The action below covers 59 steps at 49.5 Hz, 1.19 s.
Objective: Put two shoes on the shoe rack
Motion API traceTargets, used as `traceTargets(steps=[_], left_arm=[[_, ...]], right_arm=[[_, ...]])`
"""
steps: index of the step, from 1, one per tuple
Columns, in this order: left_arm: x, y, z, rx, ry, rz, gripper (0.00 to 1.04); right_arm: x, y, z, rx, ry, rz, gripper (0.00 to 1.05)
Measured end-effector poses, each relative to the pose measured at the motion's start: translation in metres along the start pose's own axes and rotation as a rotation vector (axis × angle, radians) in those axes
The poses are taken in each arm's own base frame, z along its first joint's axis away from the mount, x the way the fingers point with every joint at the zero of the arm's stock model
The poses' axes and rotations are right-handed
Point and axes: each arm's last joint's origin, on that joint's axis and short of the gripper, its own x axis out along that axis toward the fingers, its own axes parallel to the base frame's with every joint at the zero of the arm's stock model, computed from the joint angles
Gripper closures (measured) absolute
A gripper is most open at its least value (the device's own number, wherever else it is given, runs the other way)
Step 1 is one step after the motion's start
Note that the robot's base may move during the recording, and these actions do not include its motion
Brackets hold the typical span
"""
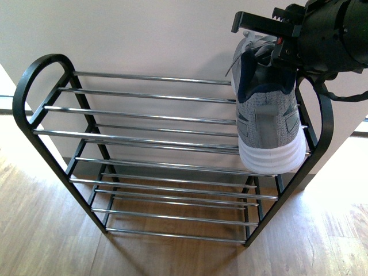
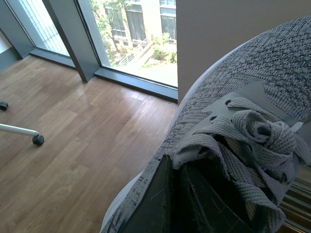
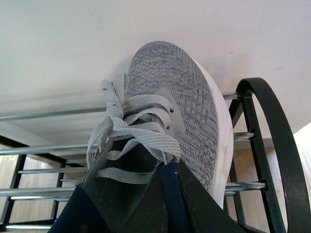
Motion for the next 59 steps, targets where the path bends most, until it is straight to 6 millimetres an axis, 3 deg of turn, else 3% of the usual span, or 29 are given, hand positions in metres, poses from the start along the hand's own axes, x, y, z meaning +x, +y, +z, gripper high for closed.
traceTargets(steps=[27, 42, 59], left_arm=[[0.000, 0.000, 0.000, 0.000, 0.000, 0.000, 1.03], [0.000, 0.000, 0.000, 0.000, 0.000, 0.000, 1.03], [0.000, 0.000, 0.000, 0.000, 0.000, 0.000, 1.03]], right_arm=[[0.011, -0.004, -0.020, -0.177, -0.001, 0.058, 1.03], [0.013, -0.004, -0.020, -0.240, -0.013, 0.067, 1.03], [0.023, -0.021, -0.019, -0.251, -0.006, 0.020, 1.03]])
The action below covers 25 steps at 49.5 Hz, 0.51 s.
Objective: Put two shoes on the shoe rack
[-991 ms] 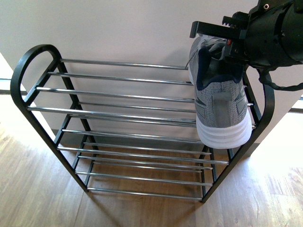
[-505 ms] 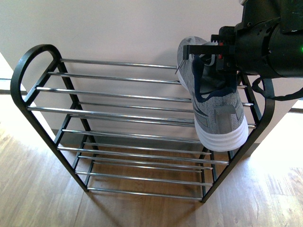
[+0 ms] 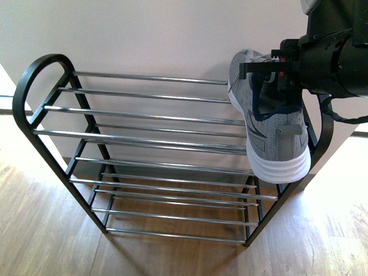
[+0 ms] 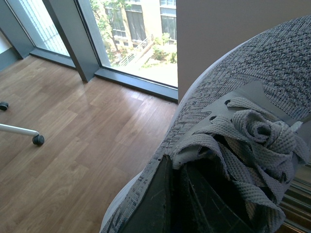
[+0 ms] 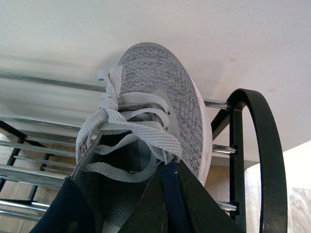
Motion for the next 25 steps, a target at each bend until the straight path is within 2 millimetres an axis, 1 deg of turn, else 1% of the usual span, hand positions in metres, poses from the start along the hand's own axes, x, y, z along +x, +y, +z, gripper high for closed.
traceTargets(steps=[23, 24, 25], left_arm=[[0.000, 0.000, 0.000, 0.000, 0.000, 0.000, 1.03], [0.000, 0.000, 0.000, 0.000, 0.000, 0.000, 1.03], [0.000, 0.000, 0.000, 0.000, 0.000, 0.000, 1.03]], right_arm=[[0.008, -0.012, -0.001, -0.042, 0.009, -0.028, 1.03], [0.008, -0.012, 0.000, -0.040, 0.007, -0.026, 1.00], [0.009, -0.011, 0.000, -0.038, 0.006, -0.014, 0.95]])
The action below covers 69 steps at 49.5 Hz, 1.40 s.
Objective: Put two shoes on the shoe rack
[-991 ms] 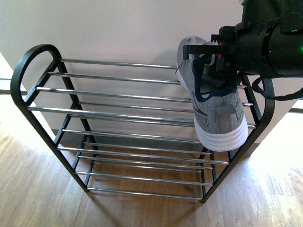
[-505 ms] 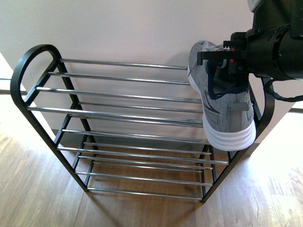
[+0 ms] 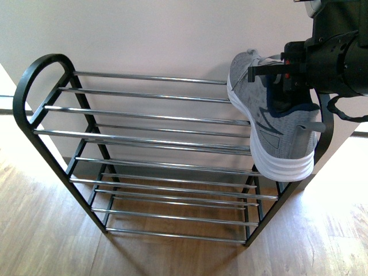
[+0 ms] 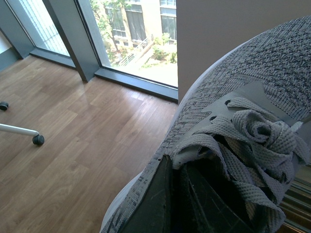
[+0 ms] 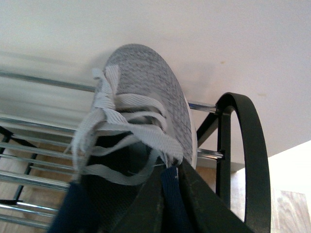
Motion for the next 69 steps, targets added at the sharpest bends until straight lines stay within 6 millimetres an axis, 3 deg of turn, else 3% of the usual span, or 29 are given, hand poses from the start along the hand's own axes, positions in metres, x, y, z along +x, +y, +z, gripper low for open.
traceTargets(steps=[14, 21, 25, 29, 35, 43, 50, 63, 69], left_arm=[[0.000, 0.000, 0.000, 0.000, 0.000, 0.000, 1.03], [0.000, 0.000, 0.000, 0.000, 0.000, 0.000, 1.03], [0.000, 0.000, 0.000, 0.000, 0.000, 0.000, 1.03], [0.000, 0.000, 0.000, 0.000, 0.000, 0.000, 1.03], [0.000, 0.000, 0.000, 0.000, 0.000, 0.000, 1.03], [0.000, 0.000, 0.000, 0.000, 0.000, -0.001, 1.03], [0.000, 0.000, 0.000, 0.000, 0.000, -0.001, 1.03], [0.000, 0.000, 0.000, 0.000, 0.000, 0.000, 1.03], [0.000, 0.000, 0.000, 0.000, 0.000, 0.000, 1.03]], right_arm=[[0.000, -0.003, 0.004, 0.013, 0.034, 0.014, 0.37], [-0.016, -0.019, 0.024, 0.031, 0.117, 0.089, 0.10], [-0.034, -0.033, 0.047, 0.033, 0.113, 0.144, 0.09], [-0.065, -0.054, 0.076, 0.020, -0.005, 0.166, 0.09], [-0.109, -0.083, 0.077, -0.077, -0.193, 0.166, 0.09], [-0.129, -0.088, 0.056, -0.003, -0.441, 0.075, 0.29], [-0.141, -0.079, 0.022, 0.019, -0.471, 0.104, 0.54], [-0.162, -0.080, -0.020, 0.026, -0.466, 0.098, 1.03], [-0.171, -0.081, -0.034, 0.032, -0.473, 0.100, 1.03]])
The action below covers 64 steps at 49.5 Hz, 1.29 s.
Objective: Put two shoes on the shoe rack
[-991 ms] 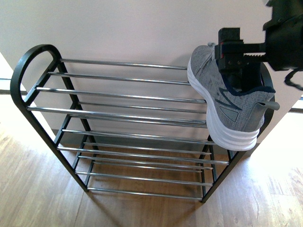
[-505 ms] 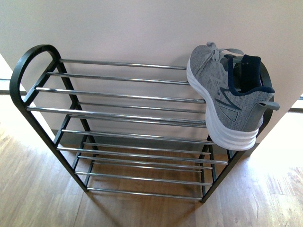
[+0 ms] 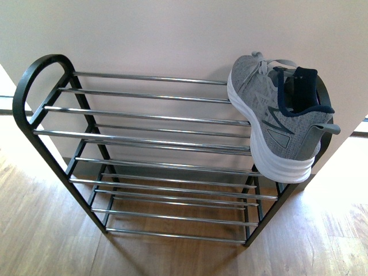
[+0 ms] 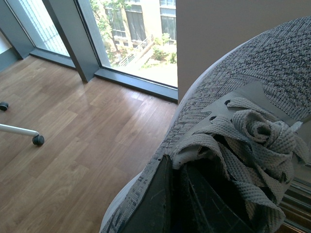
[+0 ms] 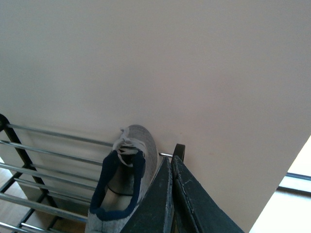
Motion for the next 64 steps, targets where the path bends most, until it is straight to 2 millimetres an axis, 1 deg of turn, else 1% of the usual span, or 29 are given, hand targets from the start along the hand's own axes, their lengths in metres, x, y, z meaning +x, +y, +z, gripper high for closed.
traceTargets(steps=[12, 32, 36, 64], left_arm=[[0.000, 0.000, 0.000, 0.000, 0.000, 0.000, 1.03], [0.000, 0.000, 0.000, 0.000, 0.000, 0.000, 1.03], [0.000, 0.000, 0.000, 0.000, 0.000, 0.000, 1.03], [0.000, 0.000, 0.000, 0.000, 0.000, 0.000, 1.03]], right_arm=[[-0.022, 0.000, -0.012, 0.002, 0.004, 0.000, 1.03], [-0.038, 0.000, -0.019, 0.002, 0.003, 0.000, 1.03], [-0.042, 0.000, -0.025, 0.002, -0.010, 0.001, 1.03], [-0.058, 0.000, -0.022, 0.002, -0.024, -0.001, 1.03]])
